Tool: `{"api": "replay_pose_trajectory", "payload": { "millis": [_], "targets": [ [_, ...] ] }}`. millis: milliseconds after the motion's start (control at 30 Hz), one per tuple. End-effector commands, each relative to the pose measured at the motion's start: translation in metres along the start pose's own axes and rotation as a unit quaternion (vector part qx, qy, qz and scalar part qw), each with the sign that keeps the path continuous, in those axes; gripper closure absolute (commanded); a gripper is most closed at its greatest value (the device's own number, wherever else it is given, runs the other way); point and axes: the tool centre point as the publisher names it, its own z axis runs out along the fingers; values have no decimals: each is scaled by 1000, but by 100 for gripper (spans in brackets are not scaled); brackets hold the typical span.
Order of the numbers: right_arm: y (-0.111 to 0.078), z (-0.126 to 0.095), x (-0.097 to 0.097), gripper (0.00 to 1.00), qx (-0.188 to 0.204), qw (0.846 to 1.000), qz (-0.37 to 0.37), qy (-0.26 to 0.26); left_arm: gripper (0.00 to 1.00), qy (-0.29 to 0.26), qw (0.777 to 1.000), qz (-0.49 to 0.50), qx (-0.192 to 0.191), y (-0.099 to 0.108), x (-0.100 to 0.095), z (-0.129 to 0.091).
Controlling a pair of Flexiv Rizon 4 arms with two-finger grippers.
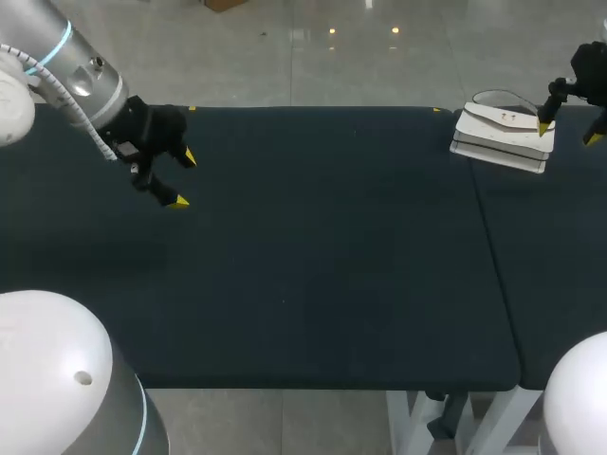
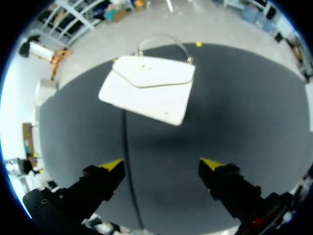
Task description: Pick up the bag, open it, inspect its contents, close it, and place it on the opposite side
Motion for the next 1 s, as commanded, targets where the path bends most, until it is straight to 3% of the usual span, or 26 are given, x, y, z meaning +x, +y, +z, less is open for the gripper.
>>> {"api": "replay_pose_trajectory", "payload": {
  "millis": [33, 667, 1000],
  "targets": [
    [10, 7, -8, 0, 4, 1000, 7, 8, 0, 38, 990, 78, 110, 6, -9, 6],
    [38, 28, -32, 0, 3, 999, 46, 25, 0, 60, 991, 28, 115, 7, -23, 38],
    [62, 38, -44, 0, 1, 996, 85, 37, 0, 60, 991, 28, 115, 7, -23, 38]
  ]
}}
